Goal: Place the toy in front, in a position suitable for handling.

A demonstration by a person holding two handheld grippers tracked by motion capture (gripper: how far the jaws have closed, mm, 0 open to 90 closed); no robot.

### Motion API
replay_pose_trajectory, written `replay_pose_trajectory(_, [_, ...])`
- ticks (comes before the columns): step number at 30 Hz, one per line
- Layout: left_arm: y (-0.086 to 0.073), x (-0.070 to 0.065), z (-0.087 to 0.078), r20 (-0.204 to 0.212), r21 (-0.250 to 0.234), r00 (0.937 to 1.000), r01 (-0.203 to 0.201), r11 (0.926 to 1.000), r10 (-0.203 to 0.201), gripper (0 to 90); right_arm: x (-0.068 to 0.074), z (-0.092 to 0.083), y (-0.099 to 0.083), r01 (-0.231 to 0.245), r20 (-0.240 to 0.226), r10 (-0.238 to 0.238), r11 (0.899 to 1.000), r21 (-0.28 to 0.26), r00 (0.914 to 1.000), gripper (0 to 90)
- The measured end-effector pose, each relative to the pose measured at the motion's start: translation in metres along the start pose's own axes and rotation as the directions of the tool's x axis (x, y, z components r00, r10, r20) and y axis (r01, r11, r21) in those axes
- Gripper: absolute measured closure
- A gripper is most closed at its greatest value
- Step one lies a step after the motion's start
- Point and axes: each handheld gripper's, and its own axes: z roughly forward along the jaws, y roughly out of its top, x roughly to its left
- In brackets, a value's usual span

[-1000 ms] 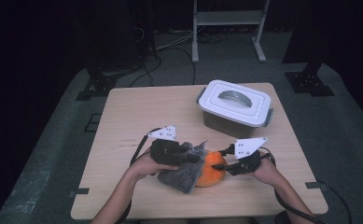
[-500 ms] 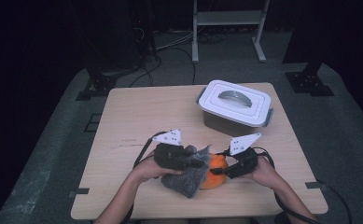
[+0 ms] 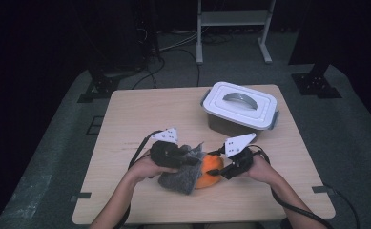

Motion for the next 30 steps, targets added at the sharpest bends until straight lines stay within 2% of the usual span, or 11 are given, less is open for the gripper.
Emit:
replay_pose_trajectory(2, [-0.002, -0.005, 0.003, 0.018, 0.005, 0.9998, -0.012, 0.9999, 0.011, 71.0, 0.001, -0.003, -0.003, -0.081, -0.029, 0.081, 0.997, -0.015, 0.9963, 24.7])
replay_pose_trajectory(4, [-0.003, -0.014, 0.008, 0.04, 0.021, 0.9985, -0.039, 0.999, 0.038, 70.9, 0.003, -0.013, -0.002, -0.173, -0.054, 0.17, 0.983, -0.056, 0.984, 20.2])
replay_pose_trajectory(6, [-0.002, -0.023, 0.011, 0.061, 0.038, 0.9962, -0.064, 0.9972, 0.062, 70.9, 0.004, -0.021, -0.002, -0.22, -0.053, 0.216, 0.972, -0.086, 0.9749, 20.3])
replay_pose_trajectory(8, [-0.002, -0.028, 0.012, 0.072, 0.047, 0.9947, -0.077, 0.9959, 0.073, 70.8, 0.005, -0.022, -0.005, -0.236, -0.024, 0.235, 0.971, -0.044, 0.9717, 18.7])
replay_pose_trajectory(10, [0.001, -0.031, 0.011, 0.081, 0.042, 0.9934, -0.085, 0.9955, 0.082, 70.7, 0.005, -0.018, -0.011, -0.278, -0.036, 0.278, 0.961, -0.001, 0.96, 18.1])
replay_pose_trajectory(12, [0.007, -0.033, 0.01, 0.084, 0.031, 0.9922, -0.095, 0.995, 0.092, 70.7, 0.006, -0.013, -0.019, -0.312, -0.054, 0.312, 0.95, 0.003, 0.9487, 18.1])
replay_pose_trajectory(14, [0.011, -0.033, 0.009, 0.073, 0.016, 0.9927, -0.098, 0.9951, 0.097, 70.7, 0.008, -0.01, -0.023, -0.321, -0.074, 0.32, 0.947, -0.009, 0.9445, 18.1])
replay_pose_trajectory(17, [0.015, -0.031, 0.009, 0.049, 0.032, 0.9928, -0.111, 0.9933, 0.109, 70.7, 0.012, -0.006, -0.024, -0.304, -0.084, 0.302, 0.953, -0.01, 0.9497, 19.8])
replay_pose_trajectory(19, [0.011, -0.03, 0.014, 0.025, 0.103, 0.9912, -0.132, 0.9858, 0.13, 70.7, 0.017, -0.005, -0.022, -0.26, -0.08, 0.26, 0.965, 0.002, 0.9623, 23.5])
replay_pose_trajectory(22, [-0.002, -0.031, 0.014, 0.057, 0.114, 0.9934, -0.106, 0.9878, 0.1, 70.9, 0.025, -0.003, -0.023, -0.165, -0.075, 0.166, 0.986, 0.021, 0.9832, 32.6])
replay_pose_trajectory(30, [-0.017, -0.039, 0.009, 0.062, 0.122, 0.9944, -0.093, 0.9882, 0.086, 71.4, 0.034, -0.006, -0.007, -0.183, -0.082, 0.184, 0.983, 0.021, 0.9795, 18.5])
